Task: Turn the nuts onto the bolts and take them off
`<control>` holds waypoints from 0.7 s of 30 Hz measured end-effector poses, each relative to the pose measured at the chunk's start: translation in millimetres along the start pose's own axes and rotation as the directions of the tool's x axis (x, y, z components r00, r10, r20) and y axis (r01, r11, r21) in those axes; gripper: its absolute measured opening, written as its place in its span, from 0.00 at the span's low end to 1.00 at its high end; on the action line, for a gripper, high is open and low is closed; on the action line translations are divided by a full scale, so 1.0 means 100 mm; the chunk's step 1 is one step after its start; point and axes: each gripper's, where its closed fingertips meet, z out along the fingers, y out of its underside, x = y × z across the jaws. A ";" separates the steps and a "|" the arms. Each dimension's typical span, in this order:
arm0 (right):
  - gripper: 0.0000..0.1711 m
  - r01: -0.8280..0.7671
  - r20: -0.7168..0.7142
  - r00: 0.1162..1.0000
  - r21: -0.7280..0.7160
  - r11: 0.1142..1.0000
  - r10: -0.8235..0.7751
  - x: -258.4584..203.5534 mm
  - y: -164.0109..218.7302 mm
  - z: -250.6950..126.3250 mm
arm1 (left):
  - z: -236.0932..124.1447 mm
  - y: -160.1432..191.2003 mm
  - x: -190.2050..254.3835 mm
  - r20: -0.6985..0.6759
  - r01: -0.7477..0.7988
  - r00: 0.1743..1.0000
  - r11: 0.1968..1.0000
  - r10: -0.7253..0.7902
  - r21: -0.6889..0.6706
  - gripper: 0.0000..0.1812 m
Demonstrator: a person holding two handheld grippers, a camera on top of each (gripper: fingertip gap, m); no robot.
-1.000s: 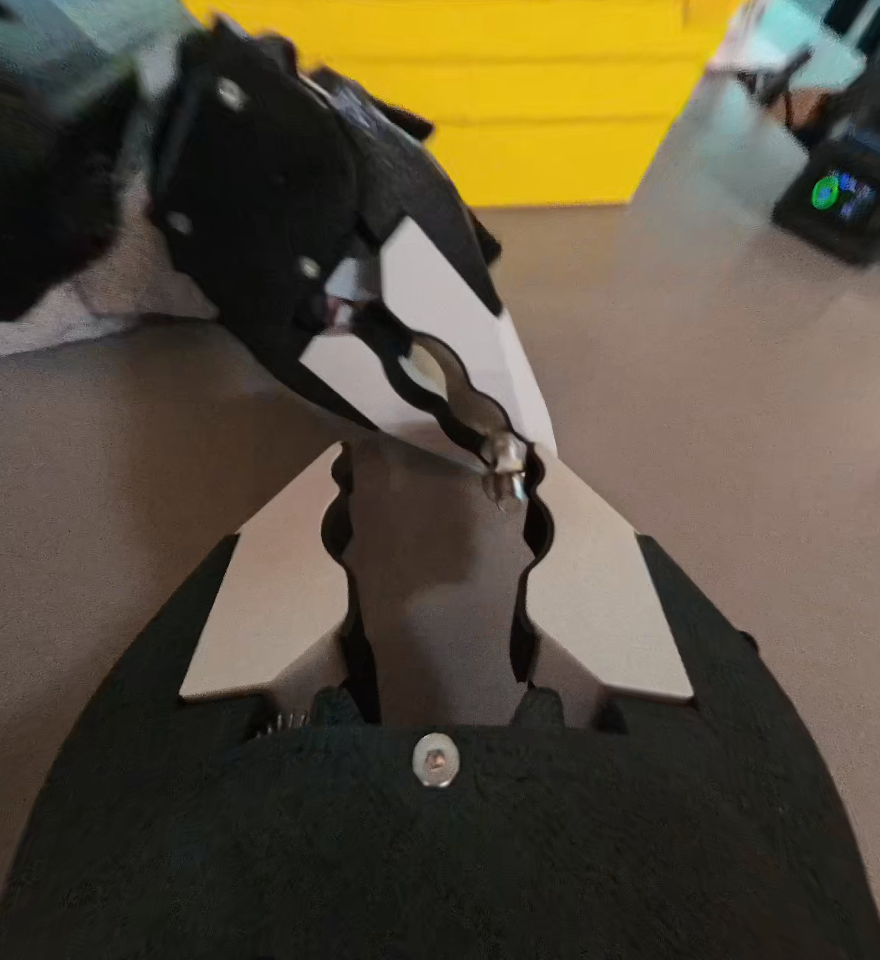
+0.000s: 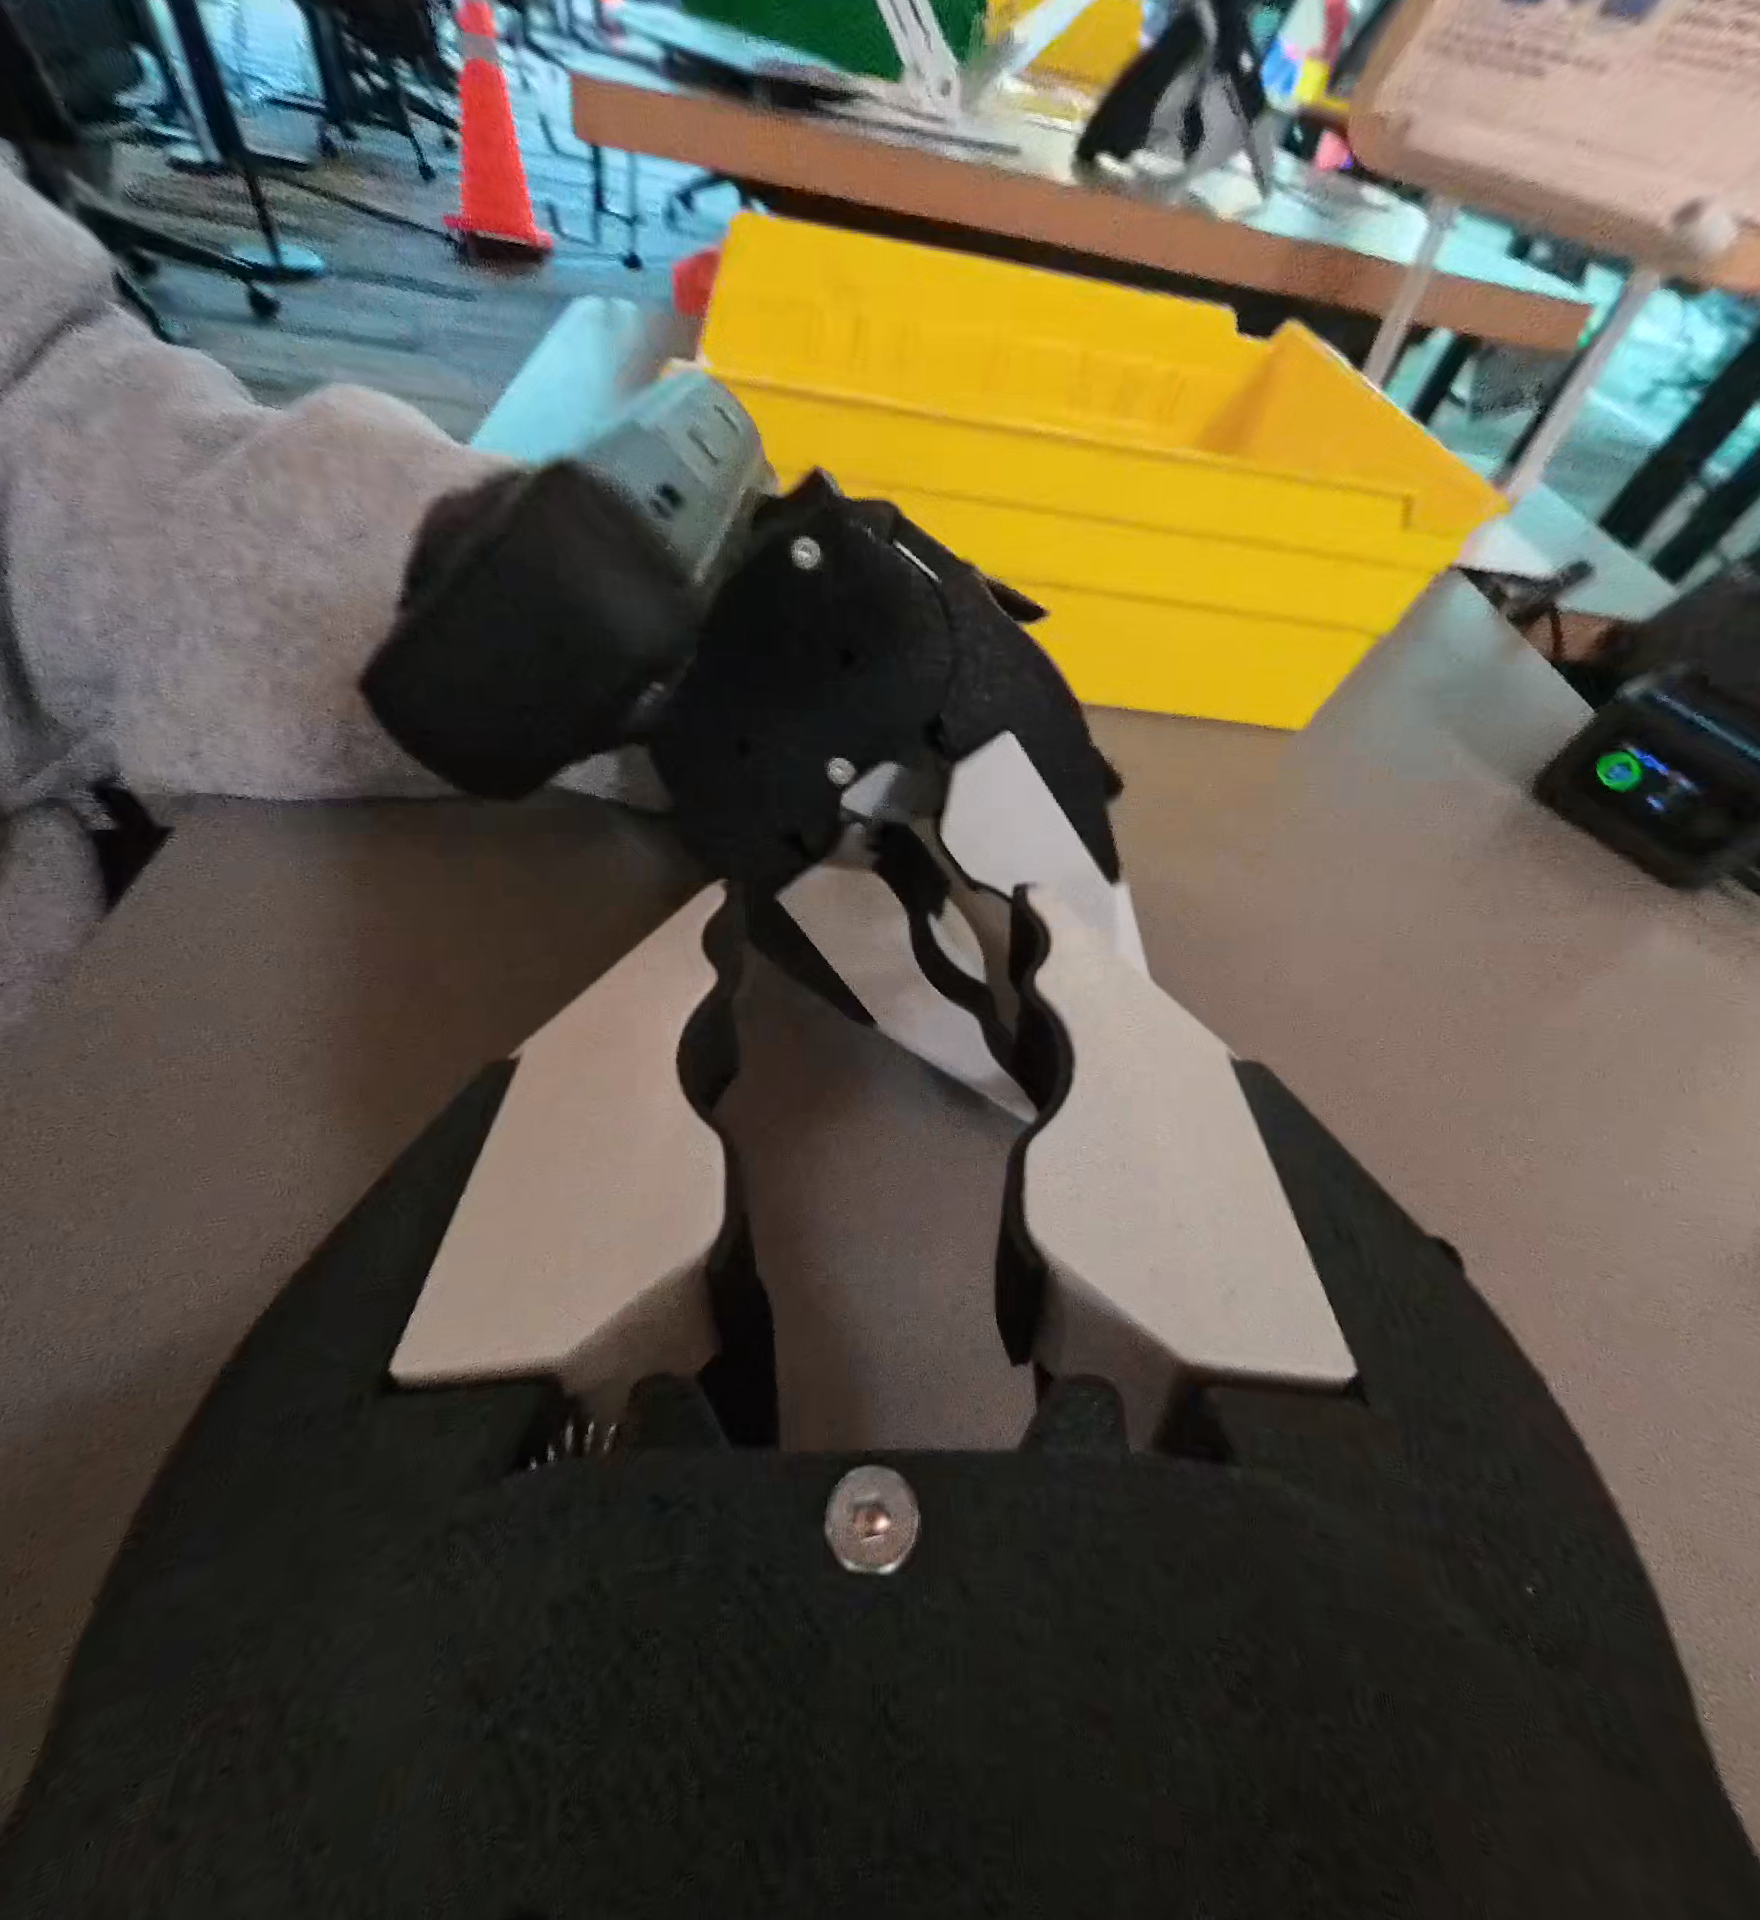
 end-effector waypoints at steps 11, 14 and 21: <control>0.33 -0.048 -0.007 0.999 -0.133 0.990 0.048 0.07 0.28 0.02 | 0.00 0.00 0.00 -0.001 0.004 1.000 1.000 -0.004 0.002 0.09; 0.31 -0.044 -0.053 0.998 -0.060 0.997 0.041 0.12 0.11 -0.05 | 0.01 0.00 0.00 -0.001 0.004 1.000 1.000 -0.004 0.002 0.09; 0.37 -0.271 -0.118 0.962 -0.312 0.911 0.246 0.28 0.69 -0.12 | 0.01 0.00 0.00 0.001 -0.002 1.000 1.000 0.002 -0.003 0.09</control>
